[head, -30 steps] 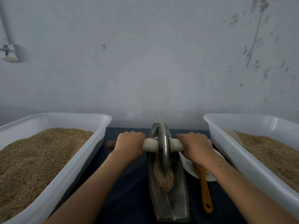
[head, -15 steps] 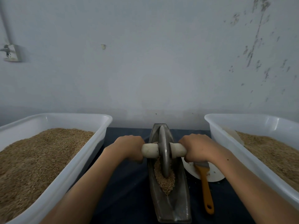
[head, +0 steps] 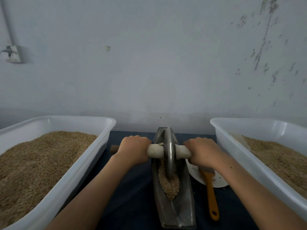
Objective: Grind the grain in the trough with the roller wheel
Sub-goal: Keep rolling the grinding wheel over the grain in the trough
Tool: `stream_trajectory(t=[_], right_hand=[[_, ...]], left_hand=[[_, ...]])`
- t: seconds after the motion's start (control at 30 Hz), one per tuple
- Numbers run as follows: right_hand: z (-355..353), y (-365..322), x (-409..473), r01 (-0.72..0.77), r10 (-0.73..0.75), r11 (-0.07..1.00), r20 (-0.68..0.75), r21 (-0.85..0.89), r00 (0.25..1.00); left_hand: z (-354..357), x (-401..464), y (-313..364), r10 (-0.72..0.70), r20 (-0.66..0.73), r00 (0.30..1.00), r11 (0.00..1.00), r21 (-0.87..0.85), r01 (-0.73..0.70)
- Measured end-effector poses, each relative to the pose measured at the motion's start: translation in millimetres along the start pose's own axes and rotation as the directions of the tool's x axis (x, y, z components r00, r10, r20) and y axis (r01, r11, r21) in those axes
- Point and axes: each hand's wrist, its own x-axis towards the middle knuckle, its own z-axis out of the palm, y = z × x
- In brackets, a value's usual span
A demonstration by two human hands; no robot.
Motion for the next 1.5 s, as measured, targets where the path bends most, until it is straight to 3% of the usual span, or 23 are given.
stream_trajectory(t=[0.1,0.2,0.3,0.43,0.57,0.67,0.8,0.9,1.0,1.17,1.23,1.33,1.5], right_hand=[[-10,0,-1,0.031,-0.033,0.999,0.178,0.011,0.983],[-10,-1,0,0.045,-0.045,0.999,0.188,0.004,0.981],[-5,-2,0,0.016,-0.016,1.000,0.099,-0.002,0.995],[8,-4,0,-0.047,0.042,0.999,-0.158,-0.026,0.986],[14,-6,1,-0.054,0.039,0.997,-0.254,-0.053,0.966],[6,-1,1,-0.009,0.006,1.000,-0.144,-0.018,0.990],[-7,2,-1,0.046,-0.048,0.999,0.141,0.018,0.989],[-10,0,0,0.050,-0.050,0.999,0.191,0.002,0.980],[-4,0,0,0.030,-0.031,1.000,0.105,0.008,0.994],[9,-4,0,-0.059,0.059,0.998,-0.132,0.005,0.990],[11,-6,2,-0.080,0.077,0.997,-0.183,-0.010,0.980],[5,-4,1,-0.049,0.045,0.998,-0.124,-0.029,0.991],[-10,0,-2,0.025,-0.028,1.000,0.168,0.019,0.985]], left_hand=[[-6,0,-4,0.020,0.197,0.980,0.996,-0.088,-0.003],[-7,0,-6,0.020,0.275,0.961,0.989,-0.146,0.022],[-4,0,-3,0.000,0.162,0.987,0.996,-0.089,0.015],[3,1,3,-0.043,-0.073,0.996,0.999,-0.016,0.042],[6,0,3,-0.075,-0.107,0.991,0.997,-0.041,0.071],[2,0,2,-0.034,-0.025,0.999,0.999,-0.015,0.034],[-7,1,-2,0.014,0.202,0.979,0.997,-0.078,0.002],[-9,-1,-5,0.025,0.310,0.950,0.987,-0.159,0.026],[-7,-1,-2,0.000,0.212,0.977,0.996,-0.085,0.018],[6,1,4,-0.041,-0.146,0.988,0.999,0.010,0.043],[7,1,3,-0.048,-0.180,0.982,0.999,-0.006,0.048],[5,1,0,-0.023,-0.101,0.995,1.000,-0.009,0.022],[-9,0,-4,0.018,0.228,0.973,0.994,-0.109,0.007]])
